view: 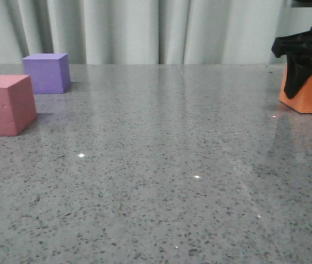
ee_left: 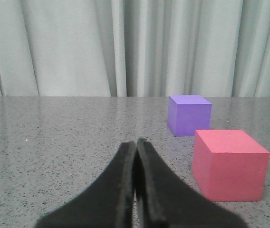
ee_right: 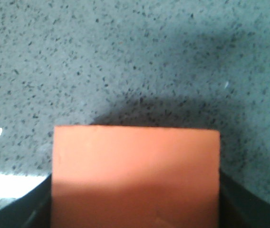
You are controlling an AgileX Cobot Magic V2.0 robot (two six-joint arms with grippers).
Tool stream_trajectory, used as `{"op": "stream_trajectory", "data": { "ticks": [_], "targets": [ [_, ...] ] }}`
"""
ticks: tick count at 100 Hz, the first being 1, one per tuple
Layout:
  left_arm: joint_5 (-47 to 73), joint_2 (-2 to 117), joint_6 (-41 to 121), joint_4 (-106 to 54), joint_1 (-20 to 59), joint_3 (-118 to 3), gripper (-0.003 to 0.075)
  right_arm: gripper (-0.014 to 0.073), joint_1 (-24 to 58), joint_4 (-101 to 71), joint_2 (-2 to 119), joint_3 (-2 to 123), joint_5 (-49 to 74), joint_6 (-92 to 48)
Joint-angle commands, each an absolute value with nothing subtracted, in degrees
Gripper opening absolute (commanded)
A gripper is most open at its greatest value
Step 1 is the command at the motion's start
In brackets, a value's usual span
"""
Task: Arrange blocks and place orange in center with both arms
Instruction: 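Lift the orange cube and carry it toward the table center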
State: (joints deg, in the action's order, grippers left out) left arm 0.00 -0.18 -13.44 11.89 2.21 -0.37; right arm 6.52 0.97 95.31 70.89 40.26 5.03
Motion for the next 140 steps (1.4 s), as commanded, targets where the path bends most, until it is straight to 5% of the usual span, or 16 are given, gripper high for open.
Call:
{"op": "stream_trajectory", "data": {
  "ticks": [1,69,121,140],
  "targets": [
    [-4.70,-2.15,-13.43,11.36,2.15,2.91,-0.0019,0.0232,7.07,-0.55,91.28,74.16,40.49,4.45],
    [-4.70,-2.15,-13.43,11.36,2.15,2.91,-0.0019,0.0232,28.36,-1.79,98.88,91.80,41.74,22.85],
    [-4.70,-2.15,-13.43,11.36,2.15,2.91,-0.0019,0.0232,35.28,0.00,112.20,103.40,45.76,29.98],
    [-4.70,-2.15,-13.43,11.36,2.15,2.91,-0.0019,0.0327,35.72,0.00,112.85,103.40,46.02,29.86]
  ]
}}
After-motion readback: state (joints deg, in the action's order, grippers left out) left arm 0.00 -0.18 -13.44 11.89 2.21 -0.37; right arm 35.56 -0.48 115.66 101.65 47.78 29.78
